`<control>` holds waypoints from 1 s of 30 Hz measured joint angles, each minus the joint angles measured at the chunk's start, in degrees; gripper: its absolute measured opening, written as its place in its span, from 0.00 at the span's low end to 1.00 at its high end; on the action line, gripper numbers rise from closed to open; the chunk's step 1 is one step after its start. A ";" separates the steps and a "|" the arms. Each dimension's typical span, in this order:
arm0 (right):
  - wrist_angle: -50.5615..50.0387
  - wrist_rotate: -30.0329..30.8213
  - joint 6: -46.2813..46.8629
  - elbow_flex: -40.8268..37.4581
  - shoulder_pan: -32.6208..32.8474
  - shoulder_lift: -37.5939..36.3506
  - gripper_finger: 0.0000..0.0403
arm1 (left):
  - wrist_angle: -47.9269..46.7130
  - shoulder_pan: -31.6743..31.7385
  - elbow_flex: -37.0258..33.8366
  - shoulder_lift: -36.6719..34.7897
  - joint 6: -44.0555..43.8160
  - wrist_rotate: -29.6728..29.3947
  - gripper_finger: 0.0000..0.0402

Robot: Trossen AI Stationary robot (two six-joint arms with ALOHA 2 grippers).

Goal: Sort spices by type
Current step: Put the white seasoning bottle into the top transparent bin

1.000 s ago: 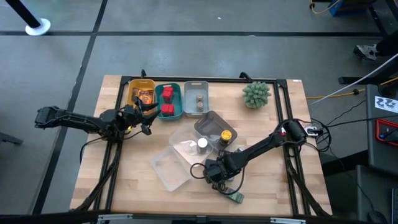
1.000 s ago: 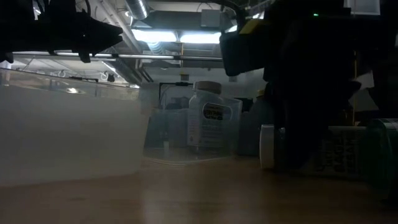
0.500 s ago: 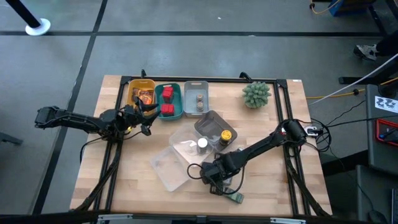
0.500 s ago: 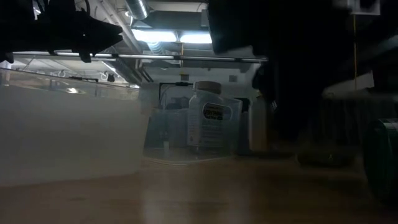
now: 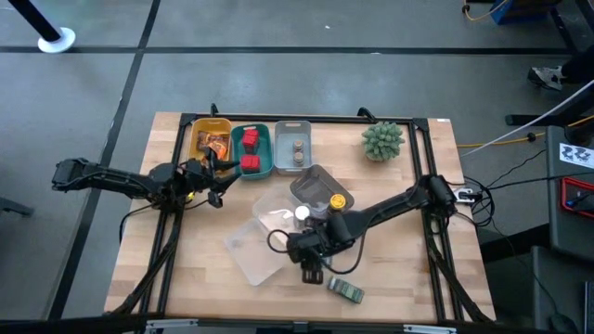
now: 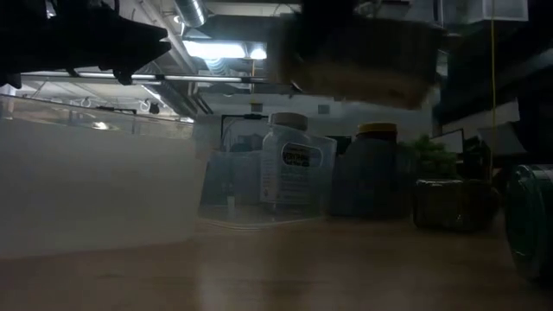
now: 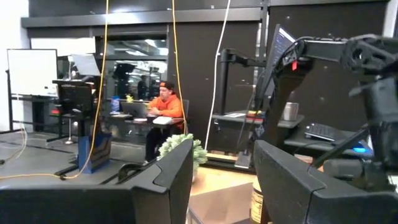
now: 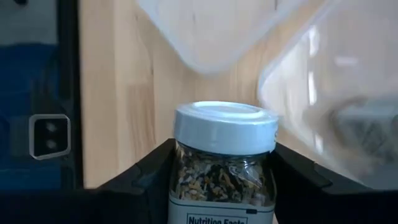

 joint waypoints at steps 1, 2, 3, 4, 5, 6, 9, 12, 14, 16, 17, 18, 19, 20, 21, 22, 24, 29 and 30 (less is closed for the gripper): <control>-0.07 0.34 -0.89 1.04 -0.35 0.00 0.50 | 0.00 0.00 0.00 0.00 -0.01 -0.01 0.39; -0.06 0.76 -1.96 2.17 -0.56 0.00 0.50 | 0.00 0.00 0.00 -0.01 0.00 -0.02 0.39; 0.05 1.09 -3.19 3.17 -0.73 0.00 0.50 | 0.00 0.00 0.00 0.01 0.00 -0.02 0.39; 0.33 1.62 -4.56 4.07 -1.08 0.00 0.50 | 0.00 0.00 0.00 -0.01 -0.02 0.00 0.39; 0.59 2.45 -5.90 4.91 -1.29 0.00 0.50 | 0.00 0.00 0.00 -0.01 -0.02 0.00 0.39; 0.81 3.78 -7.45 5.60 -1.41 0.00 0.50 | 0.00 0.00 0.00 0.01 -0.02 0.00 0.39; 4.90 7.90 -13.74 6.20 -2.09 0.00 0.50 | 0.00 0.02 0.00 -0.01 -0.26 0.00 0.39; 9.67 11.53 -20.99 6.20 -3.14 0.00 0.50 | 0.02 0.02 0.00 0.37 -0.96 0.00 0.39; 13.05 13.10 -25.22 6.20 -4.21 0.00 0.50 | 0.02 0.02 0.00 0.90 -1.43 0.00 0.39; 16.37 14.30 -28.31 5.61 -5.49 0.00 0.50 | -0.02 0.04 0.00 1.61 -1.49 0.00 0.39; 17.80 14.39 -29.41 5.38 -6.24 0.00 0.50 | -0.02 0.04 0.00 2.01 -1.51 0.02 0.39; 18.99 14.36 -30.16 5.22 -6.97 0.00 0.50 | 0.00 0.04 0.00 2.49 -1.50 0.02 0.39; 20.16 14.39 -30.89 5.12 -7.70 0.00 0.50 | -0.04 0.04 0.00 2.96 -1.51 0.02 0.39; 21.83 14.38 -31.59 4.83 -8.48 0.00 0.50 | -0.39 0.04 0.00 3.38 -1.51 0.02 0.39; 23.85 14.33 -32.17 4.29 -9.19 -0.04 0.50 | -1.06 0.02 0.00 3.75 -1.51 0.02 0.39; 25.27 13.96 -32.84 3.58 -9.91 -0.07 0.50 | -1.87 0.02 0.00 4.15 -1.50 0.08 0.39; 26.53 13.01 -33.06 2.29 -11.28 -0.02 0.50 | -4.28 0.00 0.02 4.62 -1.51 0.81 0.39; 29.80 10.40 -33.06 -0.67 -14.26 -0.04 0.50 | -10.14 -0.81 0.02 4.87 -1.51 2.87 0.39; 30.25 9.96 -33.06 -1.45 -14.73 -0.04 0.50 | -11.04 -1.13 0.02 5.06 -1.43 3.22 0.39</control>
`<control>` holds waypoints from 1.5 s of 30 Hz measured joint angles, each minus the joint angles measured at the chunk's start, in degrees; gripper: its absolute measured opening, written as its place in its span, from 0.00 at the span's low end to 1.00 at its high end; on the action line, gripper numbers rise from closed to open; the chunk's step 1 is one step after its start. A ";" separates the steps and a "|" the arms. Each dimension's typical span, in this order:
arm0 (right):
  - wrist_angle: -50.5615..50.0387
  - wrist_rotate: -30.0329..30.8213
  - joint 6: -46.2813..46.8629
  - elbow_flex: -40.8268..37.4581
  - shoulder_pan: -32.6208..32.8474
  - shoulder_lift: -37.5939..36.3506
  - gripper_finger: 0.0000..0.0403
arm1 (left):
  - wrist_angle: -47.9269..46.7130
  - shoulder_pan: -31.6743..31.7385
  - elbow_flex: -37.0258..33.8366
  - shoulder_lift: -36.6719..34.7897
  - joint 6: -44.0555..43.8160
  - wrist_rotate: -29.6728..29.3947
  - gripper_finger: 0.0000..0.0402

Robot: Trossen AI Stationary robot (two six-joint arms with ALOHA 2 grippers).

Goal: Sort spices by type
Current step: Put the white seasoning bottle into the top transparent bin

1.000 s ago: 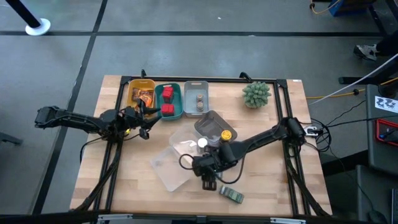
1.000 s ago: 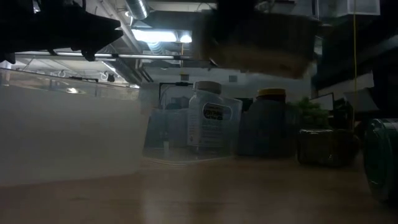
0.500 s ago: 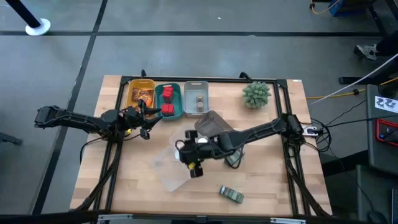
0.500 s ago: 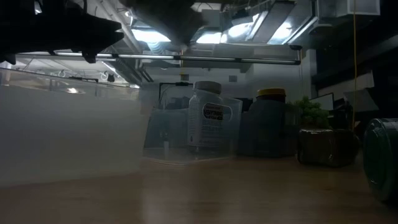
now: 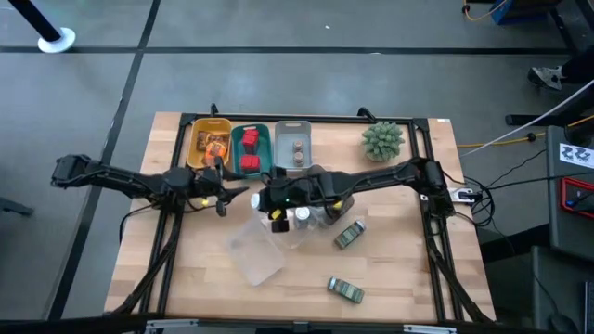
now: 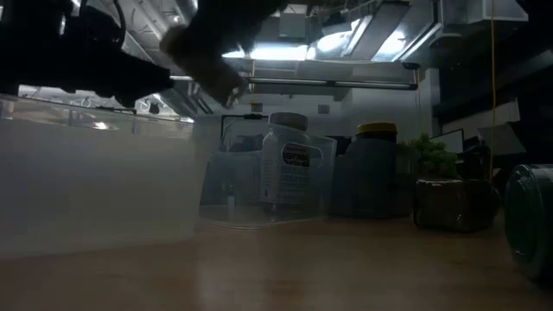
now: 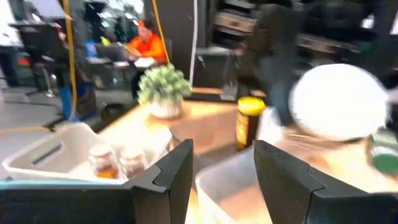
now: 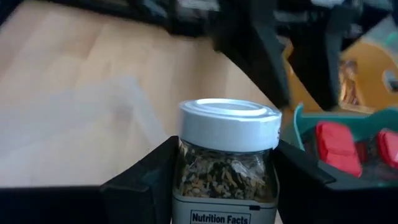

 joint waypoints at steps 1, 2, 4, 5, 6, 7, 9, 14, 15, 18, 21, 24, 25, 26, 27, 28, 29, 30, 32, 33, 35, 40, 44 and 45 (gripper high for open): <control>0.15 -0.36 0.02 -0.64 -0.40 0.02 0.50 | -0.94 -0.41 0.00 0.21 0.05 0.27 0.39; 0.40 -0.61 0.06 -1.24 -0.80 0.04 0.50 | -1.77 -0.83 0.00 0.45 0.04 0.54 0.39; 2.67 -1.29 0.12 -2.77 -1.36 0.04 0.50 | -2.79 -1.75 0.00 1.13 -0.06 0.70 0.39; 3.80 -1.62 0.16 -3.63 -1.47 0.02 0.51 | -2.80 -2.19 0.00 1.60 -0.06 0.72 0.39; 4.45 -1.73 0.15 -4.40 -1.72 0.02 0.51 | -2.73 -2.63 0.00 2.08 -0.06 0.75 0.39; 4.78 -2.07 0.19 -5.06 -1.70 0.02 0.52 | -2.62 -3.06 0.00 2.59 -0.06 0.77 0.39; 5.32 -2.10 0.19 -5.81 -1.70 0.11 0.52 | -2.27 -3.85 0.00 3.83 -0.07 0.78 0.39; 5.76 -2.13 0.20 -6.98 -1.68 0.04 0.51 | -0.14 -5.03 0.00 7.09 -0.91 0.78 0.39; 5.64 -2.11 0.20 -6.99 -1.68 0.04 0.51 | 1.03 -5.15 0.00 7.79 -1.25 0.75 0.39; 6.18 -2.11 0.20 -6.95 -1.68 0.04 0.52 | 4.02 -5.36 0.02 9.87 -1.53 0.68 0.39; 6.11 -2.11 0.20 -6.95 -1.68 0.04 0.52 | 5.07 -5.64 0.68 11.96 -1.59 0.68 0.39; 6.56 -2.11 0.22 -6.95 -1.66 0.04 0.51 | 5.11 -5.98 2.13 14.53 -1.57 0.64 0.39; 6.62 -2.11 0.20 -6.95 -1.66 0.04 0.51 | 4.91 -6.10 2.71 15.50 -1.57 0.64 0.39; 6.56 -2.12 0.20 -6.95 -1.64 0.04 0.51 | 4.80 -6.29 3.29 16.49 -1.55 0.62 0.39; 6.57 -2.15 0.20 -6.95 -1.60 0.04 0.52 | 4.59 -6.30 4.00 17.43 -1.47 0.62 0.39; 6.75 -2.21 0.20 -6.95 -1.57 0.01 0.52 | 4.56 -6.33 4.64 18.23 -1.35 0.64 0.39; 6.98 -2.22 0.20 -6.95 -1.53 -0.01 0.52 | 4.51 -6.33 5.22 18.94 -1.26 0.67 0.39; 6.61 -2.21 0.20 -6.95 -1.50 -0.10 0.52 | 4.36 -6.32 5.80 19.46 -1.13 0.62 0.39; 6.04 -2.21 0.20 -6.95 -1.50 -0.20 0.52 | 3.97 -6.33 6.65 19.96 -1.13 0.64 0.39; 5.67 -2.21 0.22 -6.95 -1.50 -0.22 0.52 | 3.73 -6.33 7.00 19.98 -1.13 0.62 0.39; 4.58 -2.11 0.20 -6.89 -1.50 -0.28 0.52 | 3.70 -6.33 7.61 19.96 -1.18 0.66 0.39; 3.65 -2.08 0.22 -6.80 -1.53 -0.33 0.52 | 3.71 -6.33 8.59 20.34 -1.37 0.64 0.39; 3.13 -2.08 0.22 -6.80 -1.53 -0.31 0.52 | 3.47 -6.30 9.22 21.46 -2.42 0.62 0.39; 3.00 -2.08 0.22 -6.81 -1.53 -0.31 0.52 | 3.51 -6.30 9.42 21.80 -2.76 0.62 0.39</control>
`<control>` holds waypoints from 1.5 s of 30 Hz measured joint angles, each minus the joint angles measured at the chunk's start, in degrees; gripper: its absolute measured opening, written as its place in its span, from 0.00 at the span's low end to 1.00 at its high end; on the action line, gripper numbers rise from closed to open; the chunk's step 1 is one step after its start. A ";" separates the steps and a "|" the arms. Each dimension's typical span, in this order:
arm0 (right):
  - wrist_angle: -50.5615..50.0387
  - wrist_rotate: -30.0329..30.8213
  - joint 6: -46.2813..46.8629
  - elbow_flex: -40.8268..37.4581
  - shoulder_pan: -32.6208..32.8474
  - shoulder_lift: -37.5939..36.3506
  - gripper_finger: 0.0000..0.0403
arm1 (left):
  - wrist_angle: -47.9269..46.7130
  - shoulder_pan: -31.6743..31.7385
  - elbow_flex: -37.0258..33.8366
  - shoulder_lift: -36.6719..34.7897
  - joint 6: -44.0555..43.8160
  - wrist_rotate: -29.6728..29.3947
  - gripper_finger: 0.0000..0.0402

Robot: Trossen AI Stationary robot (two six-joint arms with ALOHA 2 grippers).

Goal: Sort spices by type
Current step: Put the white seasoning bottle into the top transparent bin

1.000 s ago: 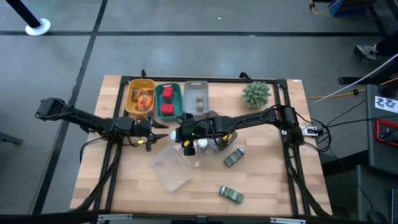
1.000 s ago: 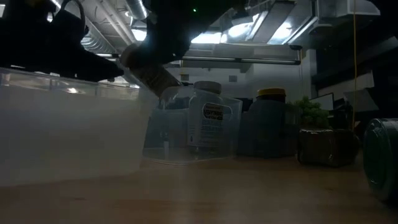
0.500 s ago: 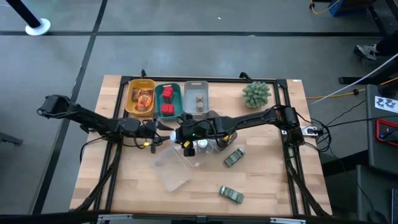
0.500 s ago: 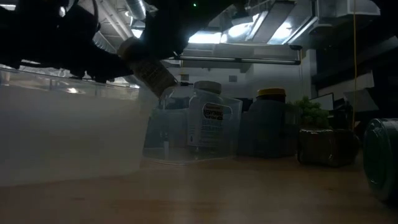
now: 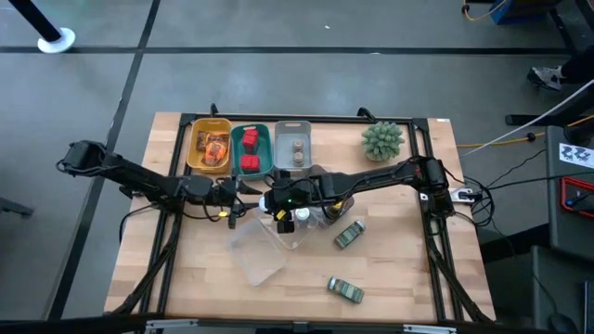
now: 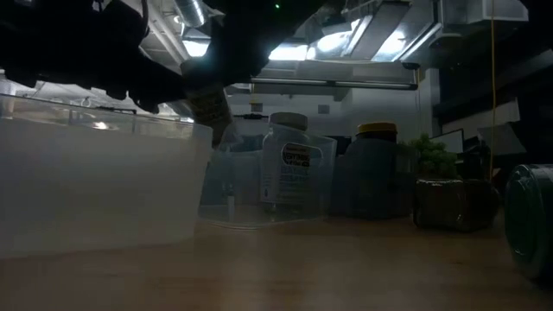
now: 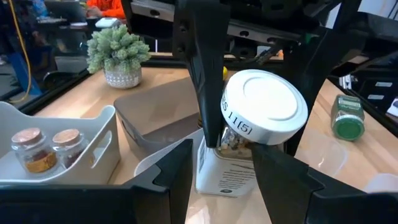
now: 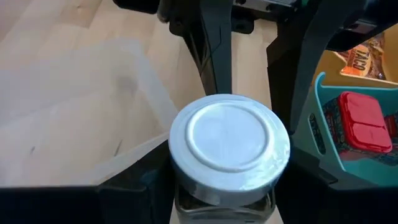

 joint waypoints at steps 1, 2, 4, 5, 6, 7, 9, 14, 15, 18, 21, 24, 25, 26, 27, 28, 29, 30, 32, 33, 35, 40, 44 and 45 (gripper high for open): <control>-0.13 0.00 0.00 -0.02 0.00 0.00 0.52 | -0.01 -0.02 0.19 0.31 -0.27 0.01 0.39; -0.24 -0.02 0.00 -0.03 0.00 0.03 0.52 | -0.07 -0.02 0.35 0.60 -0.36 0.04 0.39; -0.90 -0.04 0.00 -0.03 0.00 0.09 0.52 | -0.30 0.00 0.78 1.41 -0.42 0.00 0.39; -1.22 0.01 0.11 -0.03 0.00 0.09 0.52 | -0.37 0.00 0.89 1.63 -0.92 0.00 0.39; -1.41 0.13 0.54 -0.03 0.00 0.11 0.52 | -0.38 0.00 0.96 1.89 -1.49 -0.06 0.39; -1.78 0.25 1.31 -0.04 0.00 0.11 0.52 | -0.37 0.01 1.16 2.21 -1.88 -0.17 0.39; -2.51 0.33 1.77 -0.03 0.00 0.11 0.52 | -0.54 0.02 1.62 2.76 -2.37 -0.20 0.39; -3.98 0.34 2.00 0.00 0.00 0.13 0.53 | -1.07 0.02 2.80 4.49 -3.09 -0.21 0.39; -4.43 0.34 2.25 0.00 0.00 0.15 0.53 | -0.82 0.05 3.01 5.03 -3.21 -0.22 0.39; -5.49 0.37 3.50 0.02 -0.04 0.22 0.53 | -0.63 0.09 3.26 6.18 -3.35 -0.22 0.39; -5.98 0.37 3.58 0.02 -0.07 0.31 0.53 | -1.00 0.11 3.43 6.74 -3.80 -0.22 0.39; -5.79 0.37 3.56 0.02 -0.05 0.35 0.53 | -1.50 0.11 3.48 6.65 -4.19 -0.20 0.39; -5.70 0.37 3.55 0.02 -0.07 0.38 0.53 | -1.55 0.11 3.48 6.61 -4.17 -0.20 0.39; -5.72 0.38 3.54 0.00 -0.07 0.38 0.53 | -1.54 0.11 3.48 6.61 -4.08 -0.20 0.39; -5.72 0.39 3.54 0.00 -0.07 0.38 0.53 | -1.56 0.11 3.48 6.61 -3.87 -0.20 0.39; -5.72 0.39 3.54 0.00 -0.07 0.38 0.53 | -1.66 0.11 3.48 6.59 -3.73 -0.17 0.39; -5.78 0.42 3.54 0.00 -0.07 0.38 0.53 | -1.89 0.11 3.50 6.57 -3.62 -0.17 0.39; -5.85 0.42 3.52 0.00 -0.07 0.40 0.53 | -2.24 0.10 3.57 6.55 -3.44 -0.17 0.39; -5.86 0.44 3.52 -0.03 -0.07 0.42 0.53 | -2.79 0.11 3.59 6.33 -3.35 -0.17 0.39; -5.82 0.44 3.50 -0.03 -0.07 0.44 0.53 | -3.34 0.11 3.63 6.06 -3.18 -0.17 0.39; -5.81 0.45 3.48 -0.03 -0.11 0.44 0.53 | -4.57 0.11 3.70 5.16 -2.72 -0.11 0.39; -7.14 0.61 3.43 -0.34 -0.28 0.83 0.53 | -8.65 0.02 4.22 -0.28 -2.58 0.44 0.39; -6.94 0.95 3.06 -0.30 -0.85 0.73 0.53 | -13.57 0.02 3.96 -6.16 -1.42 0.40 0.39; -6.85 0.97 3.06 -0.24 -1.03 0.74 0.53 | -13.70 0.02 3.97 -7.83 -1.41 0.31 0.39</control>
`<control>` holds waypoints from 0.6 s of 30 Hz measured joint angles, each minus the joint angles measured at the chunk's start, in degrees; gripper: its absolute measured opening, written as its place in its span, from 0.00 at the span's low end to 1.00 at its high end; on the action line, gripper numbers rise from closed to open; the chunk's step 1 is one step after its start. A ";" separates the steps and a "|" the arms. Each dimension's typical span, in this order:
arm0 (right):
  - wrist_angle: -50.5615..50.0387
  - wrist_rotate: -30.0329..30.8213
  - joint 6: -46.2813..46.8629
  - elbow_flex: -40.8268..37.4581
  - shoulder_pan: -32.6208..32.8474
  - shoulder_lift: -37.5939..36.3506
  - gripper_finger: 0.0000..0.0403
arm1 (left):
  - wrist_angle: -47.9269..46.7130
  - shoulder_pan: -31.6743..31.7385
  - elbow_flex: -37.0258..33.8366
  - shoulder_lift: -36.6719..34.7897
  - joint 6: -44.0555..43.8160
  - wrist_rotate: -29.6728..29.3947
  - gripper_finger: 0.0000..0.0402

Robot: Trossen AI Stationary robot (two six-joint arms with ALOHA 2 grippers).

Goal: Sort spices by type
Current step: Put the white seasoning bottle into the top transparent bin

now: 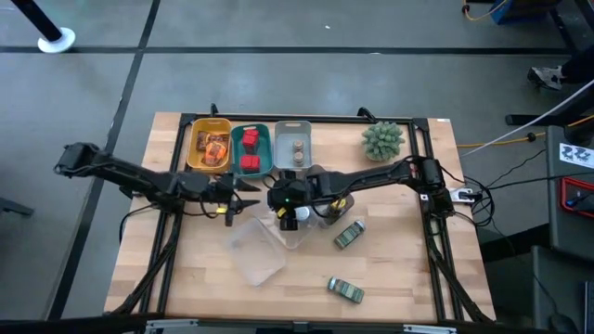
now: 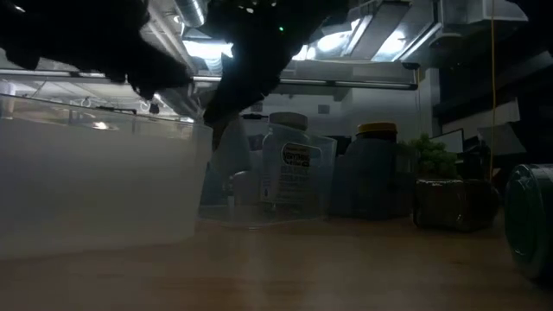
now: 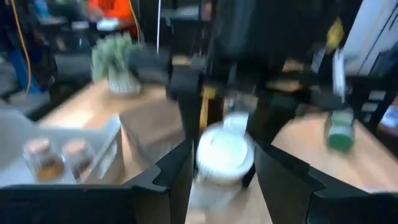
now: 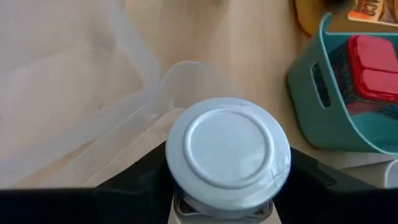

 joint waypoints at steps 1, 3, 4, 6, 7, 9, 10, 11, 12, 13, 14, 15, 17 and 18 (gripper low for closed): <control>0.19 -0.05 0.00 0.01 -0.22 0.34 0.53 | -0.49 0.00 0.03 -1.51 -0.01 -0.04 0.39; 0.49 -0.08 -0.02 0.00 -0.60 0.86 0.53 | -2.64 -0.01 0.00 -4.09 0.00 -0.09 0.39; 0.13 -0.34 -0.03 -0.04 -0.70 0.97 0.53 | -3.48 0.00 -0.02 -4.95 0.00 -0.10 0.39; 1.18 -0.47 -0.05 0.06 -0.80 1.60 0.53 | -5.12 0.00 -0.04 -6.84 0.01 -0.12 0.39; 1.33 -0.54 -0.04 0.11 -1.06 1.74 0.53 | -5.55 0.00 -0.05 -7.42 0.00 -0.15 0.39; 0.50 -0.89 -0.06 0.09 -1.07 2.47 0.52 | -6.44 0.00 -0.04 -7.81 0.00 -0.20 0.39; 1.60 -0.90 -0.12 0.09 -1.07 2.90 0.52 | -7.37 0.00 -0.14 -8.11 0.00 -0.20 0.39; 1.78 -0.94 -0.17 0.09 -1.11 3.14 0.52 | -7.66 0.00 -0.23 -8.18 0.00 -0.24 0.39; 1.07 -0.97 -0.19 0.02 -1.35 3.22 0.52 | -7.15 0.00 -0.20 -7.92 0.00 -0.33 0.39; 1.17 -0.98 -0.21 -0.02 -1.37 3.22 0.52 | -7.24 0.00 -0.15 -7.93 0.02 -0.31 0.39; 2.16 -1.16 -0.21 0.00 -1.36 3.23 0.52 | -7.93 0.00 -0.20 -7.96 0.02 -0.31 0.39; 2.74 -1.38 -0.20 0.16 -1.41 3.24 0.52 | -8.00 0.00 -0.28 -7.75 0.01 -0.31 0.39; 2.34 -1.58 -0.15 0.19 -1.64 3.24 0.52 | -8.05 0.00 -0.26 -7.46 0.00 -0.29 0.39; 2.29 -1.80 -0.17 0.15 -1.70 3.33 0.52 | -8.54 0.00 -0.26 -7.50 -0.02 -0.31 0.39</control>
